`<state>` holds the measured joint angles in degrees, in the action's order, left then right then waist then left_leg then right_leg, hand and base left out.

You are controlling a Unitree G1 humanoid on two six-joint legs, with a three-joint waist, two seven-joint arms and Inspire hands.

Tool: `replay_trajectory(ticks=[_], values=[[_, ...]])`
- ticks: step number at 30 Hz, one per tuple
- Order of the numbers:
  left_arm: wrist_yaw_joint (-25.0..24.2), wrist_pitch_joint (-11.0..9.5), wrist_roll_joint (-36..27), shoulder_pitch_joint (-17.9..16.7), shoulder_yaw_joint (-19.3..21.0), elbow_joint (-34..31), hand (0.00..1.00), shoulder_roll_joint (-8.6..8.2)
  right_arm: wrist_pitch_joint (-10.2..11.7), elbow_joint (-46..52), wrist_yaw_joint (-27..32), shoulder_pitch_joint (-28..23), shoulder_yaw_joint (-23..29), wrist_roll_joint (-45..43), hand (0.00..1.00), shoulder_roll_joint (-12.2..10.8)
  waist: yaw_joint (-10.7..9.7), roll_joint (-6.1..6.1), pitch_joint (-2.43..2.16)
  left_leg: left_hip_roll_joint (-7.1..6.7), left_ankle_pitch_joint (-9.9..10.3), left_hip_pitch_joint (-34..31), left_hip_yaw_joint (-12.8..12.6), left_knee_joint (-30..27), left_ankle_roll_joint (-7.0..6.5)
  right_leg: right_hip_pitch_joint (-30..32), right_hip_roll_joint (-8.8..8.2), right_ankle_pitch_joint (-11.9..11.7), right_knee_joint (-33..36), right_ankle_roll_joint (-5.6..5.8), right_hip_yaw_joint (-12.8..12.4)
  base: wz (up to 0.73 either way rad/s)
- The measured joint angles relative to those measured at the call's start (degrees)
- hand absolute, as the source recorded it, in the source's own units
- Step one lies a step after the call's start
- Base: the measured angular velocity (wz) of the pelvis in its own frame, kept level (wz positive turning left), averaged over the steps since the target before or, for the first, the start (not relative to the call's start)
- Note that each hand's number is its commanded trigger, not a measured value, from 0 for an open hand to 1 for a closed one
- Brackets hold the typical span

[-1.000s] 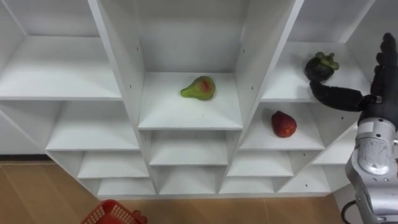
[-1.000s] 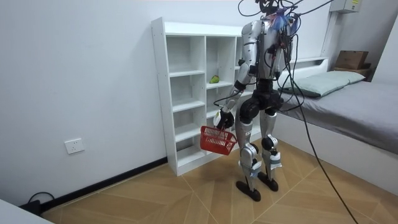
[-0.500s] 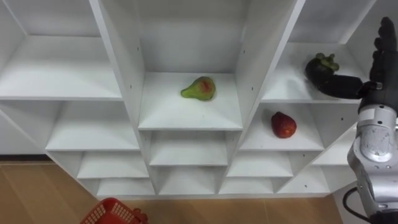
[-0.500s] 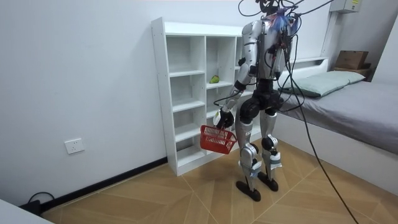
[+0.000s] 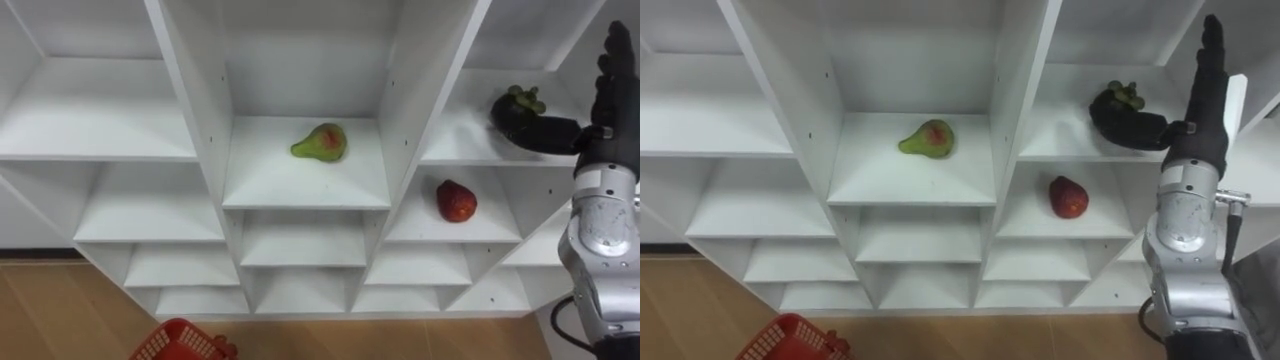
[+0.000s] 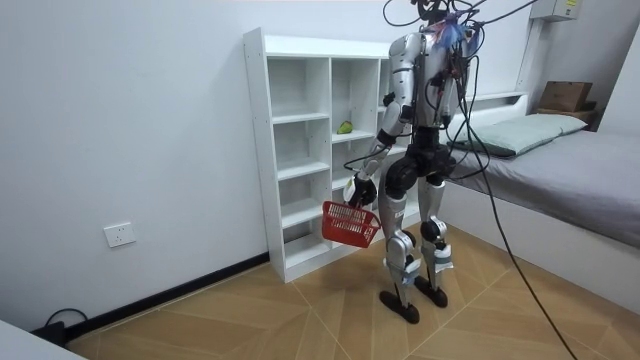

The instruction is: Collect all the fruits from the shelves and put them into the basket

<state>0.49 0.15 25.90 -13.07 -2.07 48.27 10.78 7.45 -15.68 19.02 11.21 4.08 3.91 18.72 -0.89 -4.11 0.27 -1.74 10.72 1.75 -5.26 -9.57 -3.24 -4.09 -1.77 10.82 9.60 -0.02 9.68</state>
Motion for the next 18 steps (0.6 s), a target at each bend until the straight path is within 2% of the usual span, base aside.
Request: replay_trajectory(ticks=[2,6,15,18], values=[[0.01,0.29,-0.10,-0.06,0.00,-0.50,1.00,0.00,-0.12,-1.53,-0.64,0.17,0.00,0.02,0.00,0.11,-0.03,-0.22,0.13,0.00,0.00,-0.02,0.00,-0.02,0.00,0.01,-0.01,0.00,0.00,0.00,-0.01,0.00],[0.03,0.73,-0.11,-0.20,0.00,-1.17,1.00,0.00,-1.96,-3.09,-2.13,0.21,-0.01,0.01,0.00,0.16,0.04,-0.60,0.41,0.00,0.00,-0.18,0.10,0.01,0.00,0.13,0.00,0.00,0.03,0.00,0.05,0.00],[0.01,1.13,-0.41,0.02,0.02,-1.16,1.00,0.06,-2.79,-4.48,-5.05,2.21,-0.65,-2.52,0.00,1.42,0.14,-0.58,0.38,-0.04,0.00,-0.17,0.61,0.13,0.00,0.11,0.03,0.00,0.05,0.00,0.03,0.02],[0.01,1.12,-0.42,0.31,-0.03,-1.14,1.00,0.08,-2.79,-5.10,-5.82,2.31,-0.68,-2.59,0.00,1.42,1.06,-0.62,0.35,-0.06,0.00,-0.15,0.78,0.10,0.00,-0.01,0.03,0.00,0.04,0.00,0.32,0.00]])
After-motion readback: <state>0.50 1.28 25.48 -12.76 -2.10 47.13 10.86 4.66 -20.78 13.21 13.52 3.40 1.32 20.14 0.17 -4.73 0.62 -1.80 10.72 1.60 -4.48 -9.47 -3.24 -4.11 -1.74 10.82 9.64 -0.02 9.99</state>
